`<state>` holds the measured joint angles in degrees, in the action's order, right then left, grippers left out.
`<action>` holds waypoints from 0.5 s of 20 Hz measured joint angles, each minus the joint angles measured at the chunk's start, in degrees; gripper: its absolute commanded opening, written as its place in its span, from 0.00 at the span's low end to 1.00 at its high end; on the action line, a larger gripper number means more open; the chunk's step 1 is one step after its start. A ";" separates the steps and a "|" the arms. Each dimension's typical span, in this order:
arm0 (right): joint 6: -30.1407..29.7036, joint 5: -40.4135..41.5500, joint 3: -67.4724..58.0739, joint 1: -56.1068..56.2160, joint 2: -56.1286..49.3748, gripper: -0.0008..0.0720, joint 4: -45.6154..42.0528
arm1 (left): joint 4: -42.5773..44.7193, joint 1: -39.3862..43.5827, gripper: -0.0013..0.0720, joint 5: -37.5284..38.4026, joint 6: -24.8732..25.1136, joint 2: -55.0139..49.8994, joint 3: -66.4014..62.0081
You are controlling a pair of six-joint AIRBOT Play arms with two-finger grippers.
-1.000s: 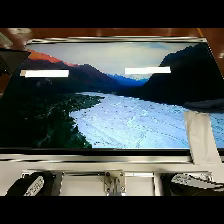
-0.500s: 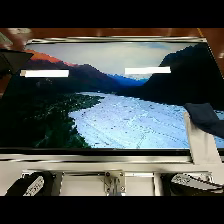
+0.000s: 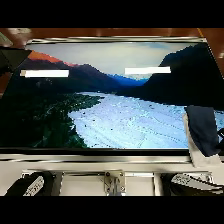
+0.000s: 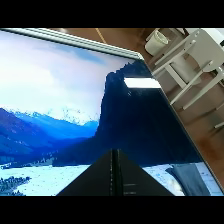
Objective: Fold the shirts.
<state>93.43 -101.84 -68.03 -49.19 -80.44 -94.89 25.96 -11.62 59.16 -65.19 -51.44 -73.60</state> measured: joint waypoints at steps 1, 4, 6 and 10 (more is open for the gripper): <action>0.09 0.79 0.79 0.00 0.00 0.14 -0.42 | 0.00 0.00 0.07 -0.15 0.00 0.00 0.00; 0.42 2.54 2.14 0.00 0.00 0.50 -1.44 | 0.00 0.00 0.07 -0.37 0.00 0.00 0.00; 0.46 2.93 2.51 0.00 0.00 0.92 -2.78 | 0.00 0.00 0.07 -0.50 0.00 0.00 0.00; -0.96 1.42 2.71 0.00 0.00 0.92 -6.38 | 0.00 0.00 0.07 -0.57 0.00 0.00 0.00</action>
<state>92.47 -100.42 -65.32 -49.19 -80.44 -101.27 25.96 -11.62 58.59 -65.19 -51.44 -73.60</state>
